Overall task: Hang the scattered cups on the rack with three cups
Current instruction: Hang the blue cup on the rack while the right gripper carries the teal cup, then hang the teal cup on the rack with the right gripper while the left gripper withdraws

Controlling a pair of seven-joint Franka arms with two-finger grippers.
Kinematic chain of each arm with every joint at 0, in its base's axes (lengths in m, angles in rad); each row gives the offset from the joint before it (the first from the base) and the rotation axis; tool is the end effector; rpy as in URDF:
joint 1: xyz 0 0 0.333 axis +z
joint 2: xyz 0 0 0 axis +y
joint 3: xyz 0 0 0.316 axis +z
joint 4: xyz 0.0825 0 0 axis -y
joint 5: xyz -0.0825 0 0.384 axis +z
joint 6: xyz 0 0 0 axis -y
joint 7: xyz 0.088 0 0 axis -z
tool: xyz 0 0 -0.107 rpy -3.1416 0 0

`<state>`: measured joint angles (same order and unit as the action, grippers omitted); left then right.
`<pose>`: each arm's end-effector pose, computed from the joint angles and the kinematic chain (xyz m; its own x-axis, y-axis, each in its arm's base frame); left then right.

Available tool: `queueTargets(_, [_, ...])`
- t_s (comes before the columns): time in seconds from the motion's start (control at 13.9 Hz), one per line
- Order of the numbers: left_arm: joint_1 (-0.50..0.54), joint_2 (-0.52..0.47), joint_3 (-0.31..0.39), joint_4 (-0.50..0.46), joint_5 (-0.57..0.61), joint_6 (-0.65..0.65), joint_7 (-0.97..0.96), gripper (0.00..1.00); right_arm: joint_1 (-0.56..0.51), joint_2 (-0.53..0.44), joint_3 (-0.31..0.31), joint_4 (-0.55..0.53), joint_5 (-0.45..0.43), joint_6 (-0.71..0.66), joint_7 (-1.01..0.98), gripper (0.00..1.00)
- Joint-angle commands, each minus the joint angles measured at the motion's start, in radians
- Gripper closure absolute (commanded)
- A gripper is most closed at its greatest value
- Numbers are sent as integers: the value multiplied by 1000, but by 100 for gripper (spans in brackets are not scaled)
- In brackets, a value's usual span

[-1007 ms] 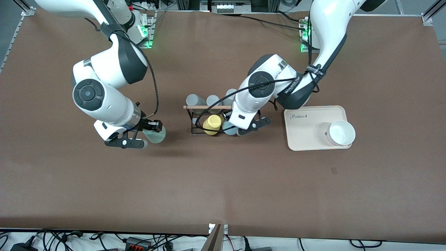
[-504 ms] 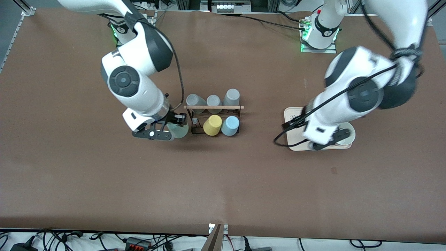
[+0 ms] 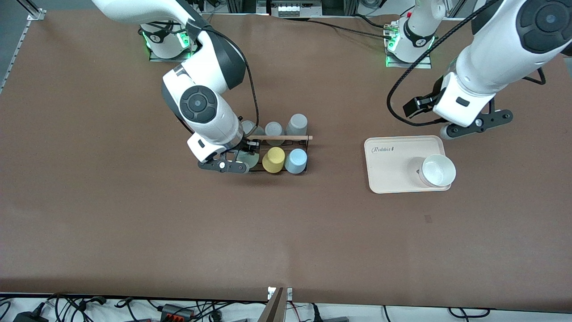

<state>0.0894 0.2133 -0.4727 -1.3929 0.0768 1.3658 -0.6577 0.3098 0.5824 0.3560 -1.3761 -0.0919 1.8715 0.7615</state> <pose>0.5602 -0.1840 0.5801 0.9417 0.2825 -0.1828 0.2646 -0.9573 -0.1163 0.5889 0.3908 0.3872 0.9874 -0.1122 -0.1115 -0.1173 -0.9923 -0.0409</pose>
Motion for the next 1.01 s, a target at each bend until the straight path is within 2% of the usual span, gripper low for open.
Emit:
queueTargets(0.0, [20, -101, -10, -173, -17, 86, 24, 0, 15, 46, -5, 34, -26, -12, 27, 69])
queueTargets(0.14, [50, -191, -10, -300, -78, 168, 27, 0, 24, 76, -5, 34, -37, -3, 33, 69])
queueTargets(0.29, [52, -250, -10, -385, -91, 208, 29, 0, 29, 92, -5, 28, -54, 35, 33, 68])
queueTargets(0.43, [62, -261, -4, -403, -112, 240, 53, 0, 38, 105, -5, 25, -54, 40, 33, 67])
queueTargets(0.58, [105, -261, -4, -402, -115, 243, 172, 0, 45, 117, -5, 25, -55, 41, 42, 65])
queueTargets(0.65, [125, -255, -1, -391, -114, 245, 229, 0, 45, 122, -5, 23, -57, 41, 51, 59])
queueTargets(0.72, [171, -243, 0, -365, -114, 243, 324, 0, 45, 129, -5, 19, -66, 41, 56, 42])
queueTargets(0.79, [199, -221, -1, -339, -112, 236, 398, 0, 45, 129, -6, 19, -68, 41, 56, 14])
queueTargets(0.86, [210, -191, 0, -295, -104, 223, 453, 0, 40, 125, -6, 22, -68, 38, 55, 0])
queueTargets(0.94, [219, -158, 0, -247, -101, 193, 464, 0, 31, 120, -6, 26, -68, 34, 44, 0])
